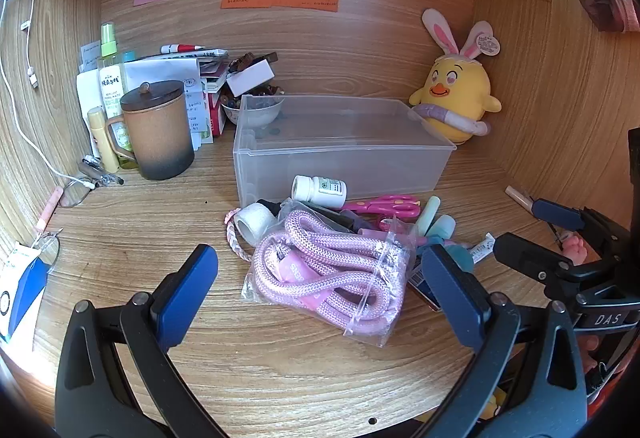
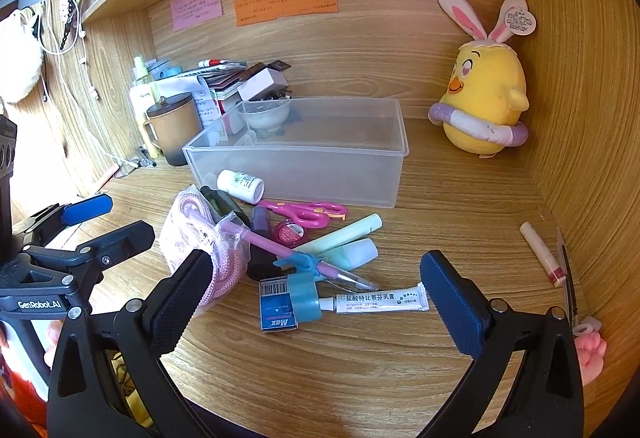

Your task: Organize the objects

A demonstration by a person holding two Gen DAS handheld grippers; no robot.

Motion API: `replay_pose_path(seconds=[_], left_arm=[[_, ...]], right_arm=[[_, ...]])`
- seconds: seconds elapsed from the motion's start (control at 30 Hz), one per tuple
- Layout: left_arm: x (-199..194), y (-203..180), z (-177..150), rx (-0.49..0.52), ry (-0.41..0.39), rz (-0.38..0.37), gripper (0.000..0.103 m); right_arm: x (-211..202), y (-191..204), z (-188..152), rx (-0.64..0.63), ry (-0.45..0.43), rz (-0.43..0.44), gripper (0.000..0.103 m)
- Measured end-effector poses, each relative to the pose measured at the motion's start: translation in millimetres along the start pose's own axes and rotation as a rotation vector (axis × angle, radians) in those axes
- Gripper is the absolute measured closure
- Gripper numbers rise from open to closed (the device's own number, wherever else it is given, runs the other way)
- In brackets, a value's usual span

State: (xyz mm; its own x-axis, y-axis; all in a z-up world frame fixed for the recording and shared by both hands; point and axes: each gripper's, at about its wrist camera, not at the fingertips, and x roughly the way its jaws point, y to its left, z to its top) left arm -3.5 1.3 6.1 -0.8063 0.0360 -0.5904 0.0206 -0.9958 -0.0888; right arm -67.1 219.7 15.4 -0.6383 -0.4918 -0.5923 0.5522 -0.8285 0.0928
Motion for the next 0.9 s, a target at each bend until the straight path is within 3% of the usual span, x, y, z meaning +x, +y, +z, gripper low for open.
replay_pose_path(seconds=[0.9], left_arm=[[-1.4,1.2,-1.2,-0.007,0.007,-0.002,0.000]], right_arm=[[-2.3,0.5,1.0,0.002,0.002,0.005,0.000]])
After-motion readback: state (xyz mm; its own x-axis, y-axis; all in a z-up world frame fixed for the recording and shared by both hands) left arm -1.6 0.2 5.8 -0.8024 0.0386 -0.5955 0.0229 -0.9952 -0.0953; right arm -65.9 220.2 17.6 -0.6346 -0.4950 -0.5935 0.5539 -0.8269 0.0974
